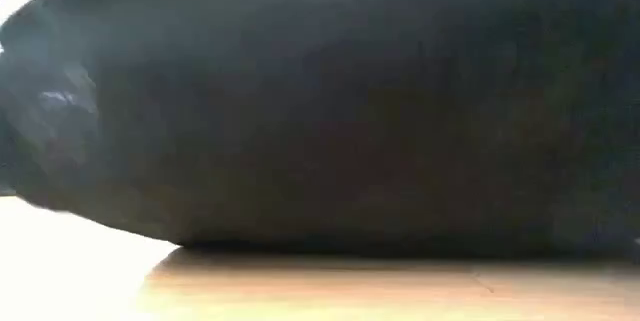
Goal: Roll towel
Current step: Roll the black microfiber towel
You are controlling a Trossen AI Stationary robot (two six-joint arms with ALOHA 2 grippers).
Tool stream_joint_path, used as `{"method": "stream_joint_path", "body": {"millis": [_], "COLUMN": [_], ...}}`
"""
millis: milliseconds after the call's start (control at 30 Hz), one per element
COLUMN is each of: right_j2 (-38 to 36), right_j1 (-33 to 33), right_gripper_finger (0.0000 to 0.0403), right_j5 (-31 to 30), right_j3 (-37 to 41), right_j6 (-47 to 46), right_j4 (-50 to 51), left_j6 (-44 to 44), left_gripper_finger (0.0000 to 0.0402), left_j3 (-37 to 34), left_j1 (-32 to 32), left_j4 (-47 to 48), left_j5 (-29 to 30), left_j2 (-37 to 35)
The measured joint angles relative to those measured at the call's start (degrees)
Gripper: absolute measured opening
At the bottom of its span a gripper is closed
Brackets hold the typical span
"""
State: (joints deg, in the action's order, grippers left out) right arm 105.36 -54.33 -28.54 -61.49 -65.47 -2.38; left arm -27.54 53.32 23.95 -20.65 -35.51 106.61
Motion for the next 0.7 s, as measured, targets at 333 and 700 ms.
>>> {"method": "stream_joint_path", "body": {"millis": [333,700], "right_j2": [-0.5,-0.4], "right_j1": [1.9,1.8], "right_gripper_finger": [0.0,0.0001], "right_j5": [2.8,4.3], "right_j3": [20.7,24.2], "right_j6": [-8.5,-10.5], "right_j4": [-37.4,-39.0], "left_j6": [-0.4,2.5], "left_gripper_finger": [0.0012,0.0021], "left_j3": [0.0,0.0], "left_j1": [-3.0,-4.6], "left_j4": [5.2,6.1], "left_j5": [2.4,9.0], "left_j2": [0.0,0.1]}}
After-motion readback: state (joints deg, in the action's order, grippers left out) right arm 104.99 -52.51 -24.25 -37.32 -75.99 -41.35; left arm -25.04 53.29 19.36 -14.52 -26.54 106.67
